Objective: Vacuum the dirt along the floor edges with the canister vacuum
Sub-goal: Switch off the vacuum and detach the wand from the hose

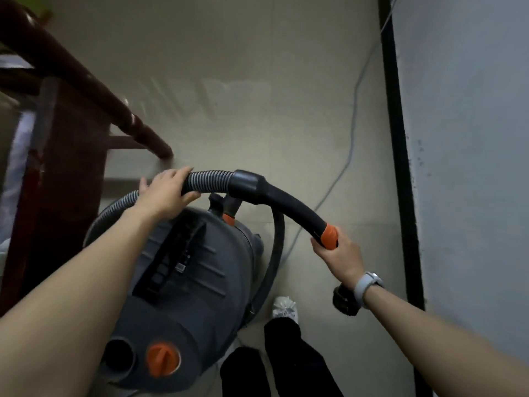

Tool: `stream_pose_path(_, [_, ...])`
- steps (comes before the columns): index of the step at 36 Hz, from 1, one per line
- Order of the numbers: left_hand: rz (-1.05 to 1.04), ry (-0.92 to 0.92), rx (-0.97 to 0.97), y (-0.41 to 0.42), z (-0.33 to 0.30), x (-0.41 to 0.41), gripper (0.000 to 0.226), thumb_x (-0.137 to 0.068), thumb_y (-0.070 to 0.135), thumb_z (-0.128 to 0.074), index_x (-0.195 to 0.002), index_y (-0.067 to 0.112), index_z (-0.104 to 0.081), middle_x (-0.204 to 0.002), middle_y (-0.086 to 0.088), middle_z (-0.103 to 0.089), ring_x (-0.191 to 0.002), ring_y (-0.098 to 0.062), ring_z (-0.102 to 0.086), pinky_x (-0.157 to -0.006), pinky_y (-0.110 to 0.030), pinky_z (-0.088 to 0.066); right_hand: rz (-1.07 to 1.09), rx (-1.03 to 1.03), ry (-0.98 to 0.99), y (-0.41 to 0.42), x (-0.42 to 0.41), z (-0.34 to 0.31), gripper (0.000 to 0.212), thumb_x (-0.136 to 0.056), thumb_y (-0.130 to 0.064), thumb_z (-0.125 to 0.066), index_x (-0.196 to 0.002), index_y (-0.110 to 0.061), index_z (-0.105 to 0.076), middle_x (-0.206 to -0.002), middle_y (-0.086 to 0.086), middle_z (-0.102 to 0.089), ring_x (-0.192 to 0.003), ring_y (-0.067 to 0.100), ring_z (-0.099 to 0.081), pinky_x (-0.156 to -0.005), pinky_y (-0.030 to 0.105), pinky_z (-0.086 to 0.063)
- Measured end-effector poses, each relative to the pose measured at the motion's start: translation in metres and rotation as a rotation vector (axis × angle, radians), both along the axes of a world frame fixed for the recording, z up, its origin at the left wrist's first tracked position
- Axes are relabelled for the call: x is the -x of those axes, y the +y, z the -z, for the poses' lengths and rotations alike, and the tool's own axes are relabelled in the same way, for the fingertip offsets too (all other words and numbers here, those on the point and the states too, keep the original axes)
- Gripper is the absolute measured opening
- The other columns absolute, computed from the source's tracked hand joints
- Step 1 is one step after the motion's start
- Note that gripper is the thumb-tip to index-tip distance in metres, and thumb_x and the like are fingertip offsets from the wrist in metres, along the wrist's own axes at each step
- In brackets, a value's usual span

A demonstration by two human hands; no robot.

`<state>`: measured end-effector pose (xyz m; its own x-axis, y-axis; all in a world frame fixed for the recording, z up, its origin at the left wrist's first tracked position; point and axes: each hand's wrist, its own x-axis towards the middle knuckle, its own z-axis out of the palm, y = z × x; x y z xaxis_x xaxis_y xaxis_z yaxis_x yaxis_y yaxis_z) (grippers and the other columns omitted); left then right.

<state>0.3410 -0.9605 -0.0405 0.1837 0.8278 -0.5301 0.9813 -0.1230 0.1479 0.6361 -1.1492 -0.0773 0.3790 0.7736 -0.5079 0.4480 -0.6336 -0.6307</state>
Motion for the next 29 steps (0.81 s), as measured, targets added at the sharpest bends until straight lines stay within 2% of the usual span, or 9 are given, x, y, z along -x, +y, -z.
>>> stream_pose_path(3, [0.053,0.029,-0.043,-0.003,0.012,-0.001,0.054,-0.093,0.040,-0.055,-0.141,0.026,-0.037,-0.138,-0.010,-0.046,-0.127,-0.035,-0.041,-0.110,-0.056,-0.023,-0.030,0.065,0.060,-0.006,-0.001,0.011,0.023,-0.085,-0.025,-0.071,-0.098,-0.029,-0.053,-0.081,-0.006,-0.060,-0.077,0.018,-0.057,-0.059,0.023,-0.037])
stream_pose_path(5, [0.062,0.047,-0.050,-0.004,0.017,-0.002,0.053,-0.093,0.038,-0.055,-0.142,0.026,-0.038,-0.138,-0.010,-0.046,-0.125,-0.037,-0.040,-0.110,-0.055,-0.023,-0.090,0.165,0.121,-0.004,-0.001,0.016,0.023,-0.086,-0.029,-0.069,-0.100,-0.027,-0.051,-0.082,-0.008,-0.059,-0.081,0.019,-0.059,-0.062,0.021,-0.041])
stream_pose_path(9, [0.109,0.046,-0.042,-0.003,0.025,0.000,0.052,-0.093,0.037,-0.057,-0.141,0.028,-0.040,-0.136,-0.008,-0.046,-0.123,-0.037,-0.040,-0.109,-0.055,-0.023,-0.279,0.208,0.225,0.021,0.014,0.017,0.043,-0.084,-0.041,-0.070,-0.118,-0.024,-0.051,-0.103,-0.005,-0.061,-0.097,0.015,-0.059,-0.085,0.034,-0.049])
stream_pose_path(13, [0.164,0.060,0.029,-0.003,0.030,-0.002,0.052,-0.092,0.038,-0.057,-0.141,0.033,-0.040,-0.139,-0.004,-0.044,-0.127,-0.035,-0.037,-0.112,-0.052,-0.019,-0.358,0.135,0.345,0.064,0.050,0.009,0.055,-0.086,-0.049,-0.065,-0.132,-0.026,-0.046,-0.122,-0.003,-0.059,-0.115,0.017,-0.057,-0.098,0.034,-0.044])
stream_pose_path(17, [0.183,0.027,0.109,0.008,0.028,0.001,0.051,-0.093,0.035,-0.058,-0.141,0.034,-0.041,-0.141,-0.004,-0.043,-0.128,-0.033,-0.039,-0.111,-0.047,-0.023,-0.412,0.135,0.375,0.100,0.075,0.007,0.072,-0.089,-0.049,-0.061,-0.150,-0.028,-0.028,-0.140,0.001,-0.051,-0.128,0.020,-0.047,-0.092,0.020,-0.031])
stream_pose_path(19, [0.222,0.016,0.151,0.013,0.028,0.004,0.051,-0.093,0.035,-0.057,-0.141,0.034,-0.041,-0.140,-0.004,-0.045,-0.129,-0.031,-0.040,-0.109,-0.047,-0.025,-0.450,0.137,0.333,0.109,0.081,0.011,0.068,-0.089,-0.052,-0.060,-0.147,-0.028,-0.035,-0.139,0.000,-0.052,-0.128,0.019,-0.048,-0.090,0.019,-0.031])
stream_pose_path(22, [0.209,-0.036,0.170,0.014,0.027,0.006,0.048,-0.093,0.033,-0.057,-0.140,0.035,-0.044,-0.137,-0.004,-0.048,-0.129,-0.029,-0.041,-0.109,-0.050,-0.025,-0.478,0.133,0.237,0.116,0.084,0.013,0.049,-0.088,-0.054,-0.061,-0.126,-0.025,-0.054,-0.113,-0.004,-0.061,-0.109,0.017,-0.057,-0.081,0.025,-0.038])
stream_pose_path(26, [0.198,-0.094,0.144,0.010,0.026,0.005,0.048,-0.092,0.034,-0.060,-0.138,0.037,-0.048,-0.134,-0.003,-0.052,-0.128,-0.026,-0.044,-0.110,-0.050,-0.023,-0.482,0.057,0.153,0.111,0.086,0.016,0.039,-0.085,-0.052,-0.064,-0.109,-0.023,-0.055,-0.101,-0.002,-0.064,-0.097,0.021,-0.061,-0.085,0.037,-0.049])
stream_pose_path(29, [0.124,-0.160,0.117,0.006,0.027,0.005,0.047,-0.089,0.037,-0.063,-0.134,0.036,-0.052,-0.132,-0.001,-0.056,-0.128,-0.022,-0.044,-0.112,-0.047,-0.017,-0.490,0.017,0.091,0.101,0.091,0.020,0.038,-0.087,-0.049,-0.062,-0.113,-0.023,-0.053,-0.108,-0.001,-0.062,-0.099,0.021,-0.059,-0.085,0.037,-0.047])
